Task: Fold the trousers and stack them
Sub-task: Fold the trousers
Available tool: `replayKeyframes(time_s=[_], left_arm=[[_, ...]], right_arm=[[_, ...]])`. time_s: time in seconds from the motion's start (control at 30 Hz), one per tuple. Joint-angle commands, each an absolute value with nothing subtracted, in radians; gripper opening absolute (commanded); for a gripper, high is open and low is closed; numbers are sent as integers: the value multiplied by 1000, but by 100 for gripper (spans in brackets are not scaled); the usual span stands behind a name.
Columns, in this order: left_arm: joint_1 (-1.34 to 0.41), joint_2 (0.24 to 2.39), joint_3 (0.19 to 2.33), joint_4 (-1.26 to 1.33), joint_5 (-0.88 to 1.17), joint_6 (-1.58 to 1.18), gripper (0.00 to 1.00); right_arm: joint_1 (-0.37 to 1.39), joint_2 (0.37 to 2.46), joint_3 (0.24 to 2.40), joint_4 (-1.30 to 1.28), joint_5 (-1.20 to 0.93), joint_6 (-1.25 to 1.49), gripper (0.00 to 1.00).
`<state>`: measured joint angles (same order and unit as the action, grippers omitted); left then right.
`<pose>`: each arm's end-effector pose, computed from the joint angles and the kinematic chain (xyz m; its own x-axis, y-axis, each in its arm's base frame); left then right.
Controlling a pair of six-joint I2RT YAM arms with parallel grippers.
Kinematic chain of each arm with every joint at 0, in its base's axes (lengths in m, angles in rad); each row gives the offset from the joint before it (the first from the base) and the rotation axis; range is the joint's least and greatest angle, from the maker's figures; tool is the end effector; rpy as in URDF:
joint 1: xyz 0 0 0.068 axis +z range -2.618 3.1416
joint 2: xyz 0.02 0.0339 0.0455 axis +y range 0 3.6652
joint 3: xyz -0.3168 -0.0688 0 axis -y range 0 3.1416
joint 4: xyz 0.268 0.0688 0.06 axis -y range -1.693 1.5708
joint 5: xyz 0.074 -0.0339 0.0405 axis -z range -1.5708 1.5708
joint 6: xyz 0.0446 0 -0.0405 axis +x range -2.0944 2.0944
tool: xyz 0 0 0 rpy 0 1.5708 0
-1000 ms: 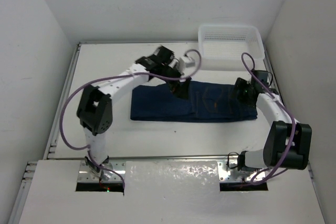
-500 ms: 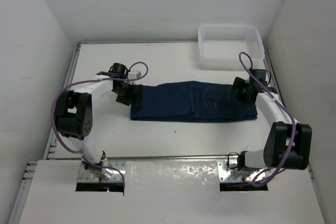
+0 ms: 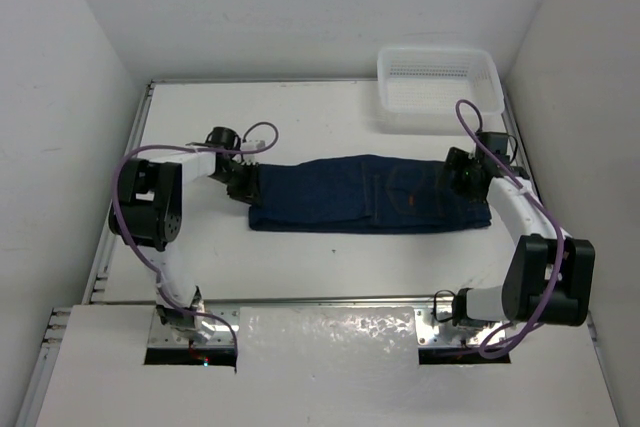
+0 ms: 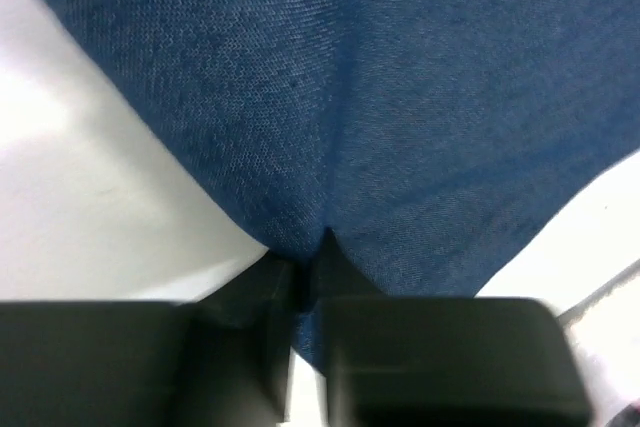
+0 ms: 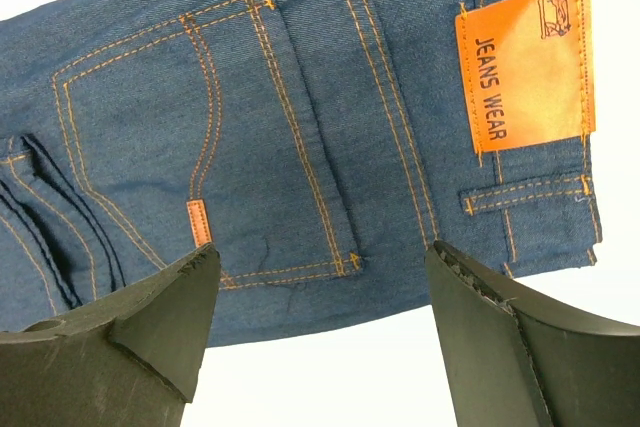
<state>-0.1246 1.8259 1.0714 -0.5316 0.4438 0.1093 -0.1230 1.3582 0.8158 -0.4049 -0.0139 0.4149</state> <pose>0.3632 -0.0648 0.1705 -0.9213 0.2147 -0.3241 0.3344 0.8629 -0.3790 0.2808 -0.0341 0.2399 -0.6911 0.4916 -0.5298 0.4297 0.8689 0.2457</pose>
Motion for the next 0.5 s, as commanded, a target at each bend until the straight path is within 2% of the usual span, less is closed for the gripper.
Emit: replayKeyframes(time_s=[0.0,0.13,0.33,0.47], left_arm=[[-126,1853,1074,-543,577,127,0],[-76,1813,1179,-650,588,184,0],[145,1747,1438,-928,448,351,0],[186,1710,1566,-1110,391,498,0]], right_arm=[[-129,1331,833,-396,17,405,80],[-129,1324,842,-406,35,399,80],[-129,1302,841,-417,54,384,80],[-129,1286,822,-411,48,387,80]])
